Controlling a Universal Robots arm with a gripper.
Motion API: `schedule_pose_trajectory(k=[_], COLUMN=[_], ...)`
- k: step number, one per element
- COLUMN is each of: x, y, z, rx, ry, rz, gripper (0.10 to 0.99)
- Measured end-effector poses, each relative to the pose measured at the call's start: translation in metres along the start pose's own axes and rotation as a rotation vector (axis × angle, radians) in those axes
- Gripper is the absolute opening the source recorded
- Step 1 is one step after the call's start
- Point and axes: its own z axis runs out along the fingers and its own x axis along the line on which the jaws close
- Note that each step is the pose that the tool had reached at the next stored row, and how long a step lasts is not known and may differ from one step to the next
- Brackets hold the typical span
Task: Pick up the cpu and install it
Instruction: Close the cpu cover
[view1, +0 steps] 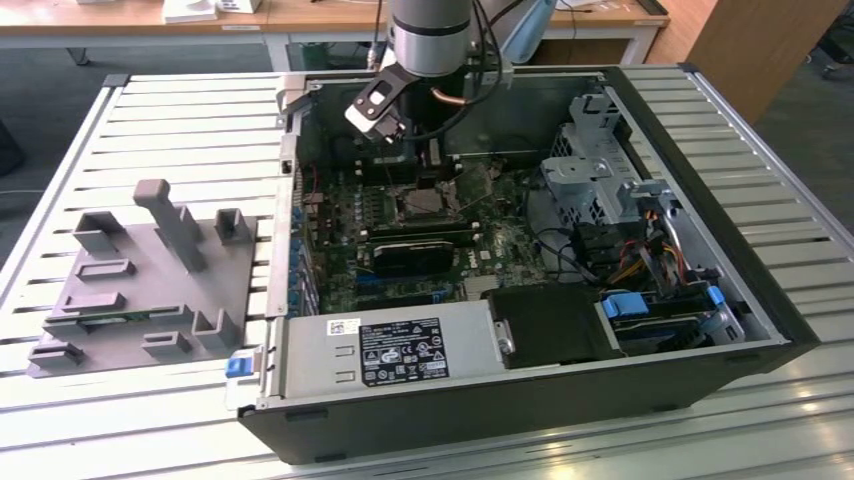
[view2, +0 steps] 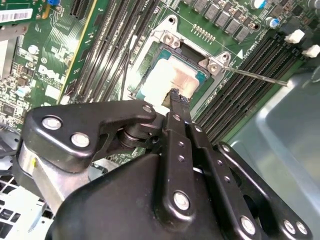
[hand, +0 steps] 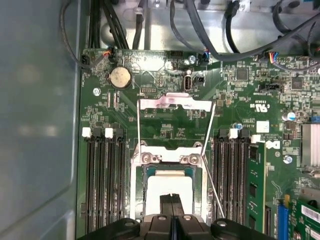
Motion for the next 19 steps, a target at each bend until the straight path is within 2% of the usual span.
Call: schedule_pose_trajectory(k=[11,14,19], x=[-0.0004,-0.0005,-0.0051], y=[0.0005,0.0007,0.0007], z=[-0.0239,-0.0283,-0.0286], rx=[0.000,0.000,0.000], ry=[-0.0001,-0.0002,0.0000], rz=[0.000,0.000,0.000], gripper=[0.106,0.106,0.106])
